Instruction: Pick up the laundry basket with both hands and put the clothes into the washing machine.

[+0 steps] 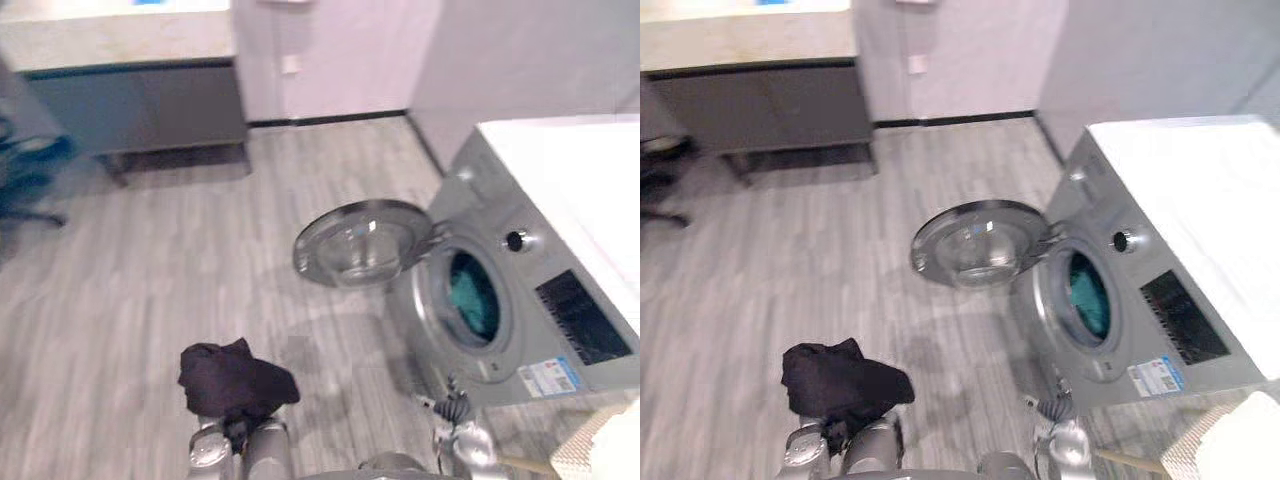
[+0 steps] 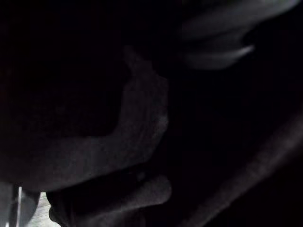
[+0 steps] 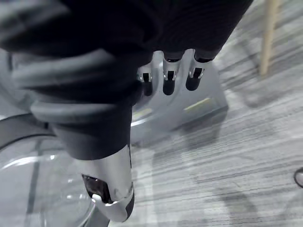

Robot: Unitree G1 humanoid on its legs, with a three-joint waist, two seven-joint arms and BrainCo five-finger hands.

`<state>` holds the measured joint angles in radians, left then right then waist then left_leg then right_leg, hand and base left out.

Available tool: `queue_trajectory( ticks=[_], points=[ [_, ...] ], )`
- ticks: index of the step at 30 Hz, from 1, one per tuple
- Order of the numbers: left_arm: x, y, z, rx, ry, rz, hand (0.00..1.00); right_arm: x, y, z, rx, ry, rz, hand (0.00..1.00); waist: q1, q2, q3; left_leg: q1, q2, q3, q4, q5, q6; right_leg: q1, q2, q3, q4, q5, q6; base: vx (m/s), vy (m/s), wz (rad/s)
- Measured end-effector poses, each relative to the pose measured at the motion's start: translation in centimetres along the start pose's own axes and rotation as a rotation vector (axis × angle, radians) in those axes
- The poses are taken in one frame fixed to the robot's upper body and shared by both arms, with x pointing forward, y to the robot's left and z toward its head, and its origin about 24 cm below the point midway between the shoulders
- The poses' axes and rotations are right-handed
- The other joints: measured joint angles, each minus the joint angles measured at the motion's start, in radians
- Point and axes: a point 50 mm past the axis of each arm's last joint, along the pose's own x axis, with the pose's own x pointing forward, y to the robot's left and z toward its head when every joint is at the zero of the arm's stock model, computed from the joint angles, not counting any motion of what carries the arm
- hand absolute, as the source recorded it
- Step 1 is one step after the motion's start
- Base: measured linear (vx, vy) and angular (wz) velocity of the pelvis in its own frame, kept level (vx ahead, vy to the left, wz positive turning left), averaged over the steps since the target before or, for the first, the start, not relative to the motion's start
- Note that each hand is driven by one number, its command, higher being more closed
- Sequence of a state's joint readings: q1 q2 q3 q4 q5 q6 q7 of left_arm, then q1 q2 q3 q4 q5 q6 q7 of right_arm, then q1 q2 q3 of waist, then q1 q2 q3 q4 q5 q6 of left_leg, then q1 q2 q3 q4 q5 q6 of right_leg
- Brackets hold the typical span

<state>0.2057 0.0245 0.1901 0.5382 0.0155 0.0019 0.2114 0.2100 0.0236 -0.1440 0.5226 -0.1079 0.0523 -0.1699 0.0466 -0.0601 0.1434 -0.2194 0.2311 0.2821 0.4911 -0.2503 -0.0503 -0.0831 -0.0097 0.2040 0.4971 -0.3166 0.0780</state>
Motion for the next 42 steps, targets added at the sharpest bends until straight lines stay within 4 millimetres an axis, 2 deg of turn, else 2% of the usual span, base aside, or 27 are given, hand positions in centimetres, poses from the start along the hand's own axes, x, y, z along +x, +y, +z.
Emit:
queue_trajectory(
  ticks=[1,2,3,5,6,7,8,11,12,13,14,15,16,17,18,20,21,22,24,27,30,32,35,38,39,41,42],
  points=[
    [-0.1,0.4,0.1,0.006,-0.01,0.009,1.0,0.1,0.4,0.4,0.002,-0.011,0.011,0.0,0.0,-0.009,-0.004,0.05,0.018,0.094,-0.003,-0.004,0.005,-0.045,-0.031,-0.044,0.055,0.024,0.056,0.2,0.317,-2.56],
    [0.0,0.7,0.7,0.012,-0.035,0.012,1.0,0.4,0.8,1.3,0.006,-0.035,0.019,0.0,-0.004,-0.004,-0.002,0.108,0.035,0.187,-0.012,-0.003,0.006,-0.097,-0.085,-0.2,0.103,0.035,0.069,0.13,0.232,-2.22],
    [0.1,0.8,1.1,0.012,-0.049,0.014,1.0,0.6,0.9,1.5,0.005,-0.04,0.023,0.0,-0.004,-0.003,-0.003,0.137,0.036,0.235,-0.032,-0.004,0.006,-0.113,-0.115,-0.287,0.11,0.037,0.056,0.14,0.258,-1.98],
    [0.9,1.7,2.9,0.032,-0.109,0.033,1.0,1.5,1.5,2.3,-0.017,-0.038,0.043,0.0,-0.026,0.002,-0.008,0.206,0.036,0.373,-0.125,-0.003,0.003,-0.152,-0.189,-0.652,0.033,0.062,-0.012,0.11,0.168,-1.57],
    [1.1,2.0,3.4,0.04,-0.122,0.04,1.0,1.8,1.7,2.6,-0.03,-0.038,0.05,0.0,-0.03,0.001,-0.008,0.213,0.036,0.4,-0.139,0.0,-0.002,-0.161,-0.19,-0.716,0.0,0.077,-0.034,0.12,0.098,-1.46],
    [1.4,2.5,3.9,0.053,-0.134,0.05,1.0,2.2,1.8,2.9,-0.053,-0.036,0.055,0.0,-0.03,0.001,-0.007,0.225,0.033,0.441,-0.149,0.005,-0.01,-0.169,-0.188,-0.814,-0.068,0.114,-0.078,0.16,0.019,-1.36],
    [1.8,3.1,3.8,0.062,-0.12,0.064,1.0,2.5,1.1,2.5,-0.076,-0.018,0.043,0.0,-0.033,-0.003,-0.009,0.249,0.014,0.46,-0.143,0.009,-0.017,-0.151,-0.17,-0.834,-0.158,0.192,-0.136,0.18,-0.02,-1.29],
    [1.9,2.3,3.3,0.052,-0.089,0.048,1.0,2.9,-0.9,2.4,-0.117,-0.012,0.002,0.0,-0.043,0.049,-0.001,0.266,0.052,0.432,-0.064,0.014,-0.024,-0.125,-0.14,-0.791,-0.174,0.186,-0.123,0.21,-0.064,-0.79],
    [1.8,1.7,3.1,0.041,-0.083,0.027,1.0,2.9,-1.7,1.9,-0.134,0.006,-0.015,0.0,-0.045,0.075,0.014,0.255,0.104,0.397,0.079,0.025,-0.012,-0.087,-0.11,-0.765,-0.186,0.177,-0.128,0.23,-0.083,-0.75],
    [1.7,1.5,2.9,0.037,-0.076,0.015,1.0,2.8,-1.9,1.5,-0.137,0.021,-0.019,0.0,-0.044,0.081,0.02,0.22,0.155,0.343,0.236,0.081,0.04,-0.043,-0.089,-0.74,-0.203,0.17,-0.131,0.26,-0.095,-0.84],
    [1.5,1.3,2.6,0.04,-0.066,0.007,1.0,2.6,-1.9,1.2,-0.134,0.029,-0.019,0.0,-0.042,0.076,0.023,0.169,0.179,0.267,0.359,0.118,0.057,-0.004,-0.082,-0.717,-0.221,0.167,-0.132,0.25,-0.06,-0.91],
    [1.4,0.6,2.5,0.041,-0.064,-0.025,1.0,2.5,-1.8,1.1,-0.117,0.033,-0.022,0.0,-0.031,0.057,0.032,0.102,0.172,0.167,0.451,0.066,0.041,0.031,-0.082,-0.676,-0.239,0.167,-0.132,0.21,-0.018,-0.79],
    [1.4,0.3,2.5,0.042,-0.064,-0.037,1.0,2.5,-1.9,1.0,-0.112,0.036,-0.029,0.0,-0.03,0.06,0.03,0.075,0.163,0.128,0.458,0.044,0.034,0.045,-0.082,-0.657,-0.25,0.168,-0.131,0.2,0.042,-0.88],
    [1.3,0.0,2.4,0.049,-0.064,-0.051,1.0,2.6,-2.1,1.3,-0.104,0.028,-0.036,0.0,-0.03,0.048,0.035,0.031,0.14,0.076,0.424,0.019,0.027,0.058,-0.082,-0.633,-0.267,0.168,-0.13,0.14,0.065,-0.67],
    [1.2,-0.2,2.4,0.048,-0.064,-0.057,1.0,2.7,-2.1,1.4,-0.097,0.027,-0.04,0.0,-0.028,0.05,0.035,0.013,0.127,0.046,0.376,0.015,0.028,0.063,-0.081,-0.616,-0.272,0.17,-0.127,0.18,0.143,-0.91],
    [1.1,-0.7,2.3,0.037,-0.058,-0.065,1.0,2.9,-2.2,1.9,-0.069,0.019,-0.052,0.0,-0.025,0.058,0.032,-0.011,0.049,-0.086,0.089,0.025,0.013,0.068,-0.082,-0.533,-0.268,0.173,-0.087,0.19,0.272,-0.98],
    [1.0,-0.8,2.2,0.032,-0.054,-0.068,1.0,2.9,-2.4,1.8,-0.068,0.023,-0.059,0.0,-0.026,0.068,0.028,0.001,0.026,-0.133,0.001,0.044,-0.013,0.067,-0.081,-0.516,-0.264,0.171,-0.071,0.17,0.344,-1.0],
    [1.0,-1.2,2.0,0.027,-0.045,-0.074,1.0,3.0,-2.6,1.5,-0.068,0.036,-0.065,0.0,-0.021,0.082,0.036,0.024,-0.001,-0.208,-0.106,0.114,-0.065,0.061,-0.067,-0.466,-0.245,0.156,-0.026,0.13,0.267,-0.72],
    [1.1,-1.3,2.1,0.054,-0.05,-0.087,1.0,2.7,-1.8,0.7,-0.058,0.069,-0.047,0.0,-0.031,0.047,0.035,0.045,-0.042,-0.183,-0.126,0.109,-0.049,0.061,-0.102,-0.419,-0.259,0.156,-0.012,0.13,0.182,-0.36],
    [1.2,-1.7,3.0,0.064,-0.081,-0.104,1.0,2.5,-1.9,0.2,-0.059,0.081,-0.049,0.0,-0.031,0.043,0.038,0.039,-0.058,-0.137,-0.064,0.069,-0.015,0.047,-0.135,-0.38,-0.242,0.159,0.006,0.08,0.227,-0.3],
    [1.2,-2.2,5.8,0.058,-0.189,-0.123,1.0,3.3,-1.4,3.0,-0.034,-0.006,-0.041,0.0,-0.026,0.059,0.082,-0.06,-0.034,-0.088,0.068,0.016,0.0,-0.101,-0.14,-0.315,-0.081,0.137,0.037,-0.11,0.131,-0.55],
    [1.5,-2.6,8.7,0.032,-0.282,-0.132,1.0,3.6,-1.0,5.9,-0.004,-0.1,-0.05,0.0,-0.027,0.067,0.135,-0.16,-0.004,-0.063,0.166,-0.026,0.009,-0.235,-0.139,-0.279,0.043,0.1,0.042,-0.19,0.017,-0.56],
    [1.5,-3.7,12.2,0.012,-0.391,-0.148,1.0,3.6,-0.6,8.7,0.022,-0.198,-0.058,0.0,-0.028,0.062,0.171,-0.311,0.042,-0.048,0.32,-0.097,0.003,-0.427,-0.133,-0.236,0.212,0.043,0.039,-0.25,-0.028,-0.51],
    [1.0,-5.4,16.7,-0.042,-0.514,-0.181,1.0,3.3,-0.2,11.7,0.04,-0.296,-0.07,0.0,-0.031,0.056,0.215,-0.474,0.084,-0.039,0.464,-0.135,0.02,-0.621,-0.129,-0.202,0.36,0.019,0.035,-0.19,-0.026,-0.37],
    [0.3,-6.5,19.3,-0.064,-0.594,-0.211,1.0,3.0,-0.1,13.7,0.065,-0.365,-0.077,0.0,-0.034,0.058,0.237,-0.57,0.098,-0.048,0.529,-0.142,0.027,-0.718,-0.129,-0.198,0.423,0.015,0.033,-0.16,-0.006,-0.26],
    [-0.6,-7.3,22.0,-0.098,-0.676,-0.232,1.0,2.6,0.0,15.7,0.092,-0.435,-0.083,0.0,-0.035,0.059,0.243,-0.685,0.114,-0.068,0.604,-0.154,0.03,-0.831,-0.126,-0.197,0.496,0.005,0.033,-0.15,-0.025,-0.14],
    [-1.3,-7.8,24.3,-0.12,-0.74,-0.239,1.0,2.2,0.2,17.3,0.112,-0.489,-0.086,0.0,-0.034,0.058,0.261,-0.771,0.122,-0.091,0.671,-0.167,0.032,-0.912,-0.126,-0.198,0.564,-0.008,0.032,-0.13,-0.047,-0.04]
  ],
)
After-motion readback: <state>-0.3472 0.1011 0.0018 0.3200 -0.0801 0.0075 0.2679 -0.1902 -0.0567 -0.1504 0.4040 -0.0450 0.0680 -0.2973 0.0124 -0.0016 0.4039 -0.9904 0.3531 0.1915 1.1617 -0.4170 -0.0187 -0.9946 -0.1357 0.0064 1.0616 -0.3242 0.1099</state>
